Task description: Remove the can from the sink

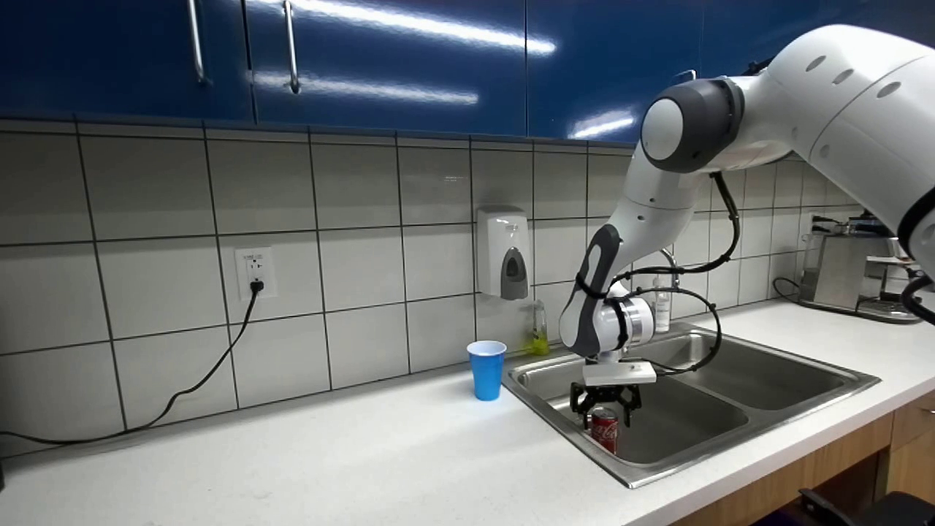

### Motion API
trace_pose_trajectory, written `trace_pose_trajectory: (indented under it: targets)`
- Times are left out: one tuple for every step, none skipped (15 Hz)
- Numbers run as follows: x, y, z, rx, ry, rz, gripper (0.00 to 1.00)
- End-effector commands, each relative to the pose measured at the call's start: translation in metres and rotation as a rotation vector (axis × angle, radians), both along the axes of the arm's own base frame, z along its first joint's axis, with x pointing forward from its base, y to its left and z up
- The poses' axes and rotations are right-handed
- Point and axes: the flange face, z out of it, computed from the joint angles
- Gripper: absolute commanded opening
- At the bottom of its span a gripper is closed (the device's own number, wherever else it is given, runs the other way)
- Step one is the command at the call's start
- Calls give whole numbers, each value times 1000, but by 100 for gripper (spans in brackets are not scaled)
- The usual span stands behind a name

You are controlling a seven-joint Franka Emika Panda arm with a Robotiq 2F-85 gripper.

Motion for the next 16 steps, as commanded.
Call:
trace_pose_trajectory:
  targets:
    - [11,-4,-3,20,-14,12,100]
    - [12,-4,-4,20,-15,12,100]
    - [13,-5,-5,18,-17,12,100]
    - [15,-6,-6,16,-18,11,100]
    - [16,-6,-6,16,-17,10,100]
    - [17,-6,-7,16,-17,11,100]
    - [18,-6,-7,15,-17,12,100]
    - [19,-7,-8,11,-14,9,100]
    - [19,-8,-9,11,-10,8,75]
    - [20,-9,-10,8,-4,8,74]
    - [20,-10,-11,3,6,4,65]
    - [19,-11,-12,-1,18,5,58]
    - [18,-12,-13,-7,37,-1,49]
    - [17,-13,-13,-12,49,-6,42]
    - [17,-14,-13,-14,58,-9,39]
    - [17,-15,-13,-15,65,-11,39]
